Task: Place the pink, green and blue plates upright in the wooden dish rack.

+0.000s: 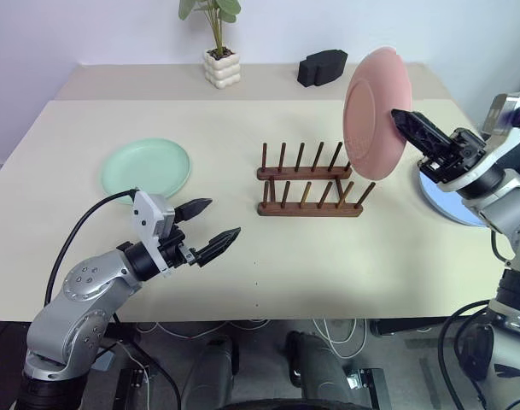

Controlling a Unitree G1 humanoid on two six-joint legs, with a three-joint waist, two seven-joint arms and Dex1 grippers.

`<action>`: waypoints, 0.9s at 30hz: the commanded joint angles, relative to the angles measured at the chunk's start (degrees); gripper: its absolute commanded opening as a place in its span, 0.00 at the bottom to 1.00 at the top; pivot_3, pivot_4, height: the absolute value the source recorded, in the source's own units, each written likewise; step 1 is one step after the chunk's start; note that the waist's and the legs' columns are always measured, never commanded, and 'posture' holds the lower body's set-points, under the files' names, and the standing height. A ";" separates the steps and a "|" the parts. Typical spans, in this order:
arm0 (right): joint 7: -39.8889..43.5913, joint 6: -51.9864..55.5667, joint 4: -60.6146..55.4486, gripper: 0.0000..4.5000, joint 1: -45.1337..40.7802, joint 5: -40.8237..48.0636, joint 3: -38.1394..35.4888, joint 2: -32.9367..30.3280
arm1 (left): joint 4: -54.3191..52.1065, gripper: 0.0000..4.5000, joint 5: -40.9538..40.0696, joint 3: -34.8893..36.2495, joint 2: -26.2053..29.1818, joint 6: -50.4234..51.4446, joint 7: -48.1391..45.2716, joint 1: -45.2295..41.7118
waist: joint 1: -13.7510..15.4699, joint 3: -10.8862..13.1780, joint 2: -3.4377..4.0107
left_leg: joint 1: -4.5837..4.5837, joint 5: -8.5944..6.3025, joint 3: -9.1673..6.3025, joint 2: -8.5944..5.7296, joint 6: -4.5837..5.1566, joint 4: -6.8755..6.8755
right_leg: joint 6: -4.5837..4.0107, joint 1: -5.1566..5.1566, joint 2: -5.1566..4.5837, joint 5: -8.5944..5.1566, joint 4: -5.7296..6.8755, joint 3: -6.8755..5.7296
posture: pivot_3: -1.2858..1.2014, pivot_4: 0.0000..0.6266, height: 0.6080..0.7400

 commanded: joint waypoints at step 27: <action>-3.84 -1.66 1.25 0.32 3.43 2.52 -1.84 5.09 | -0.82 1.00 1.30 0.20 -0.33 -1.63 0.19 0.31 | -0.04 0.00 0.01 | 0.01 0.00 0.00 0.10 0.01 0.00 | -0.02 0.00 0.12 0.01 0.00 0.01 | 0.52 0.24 0.97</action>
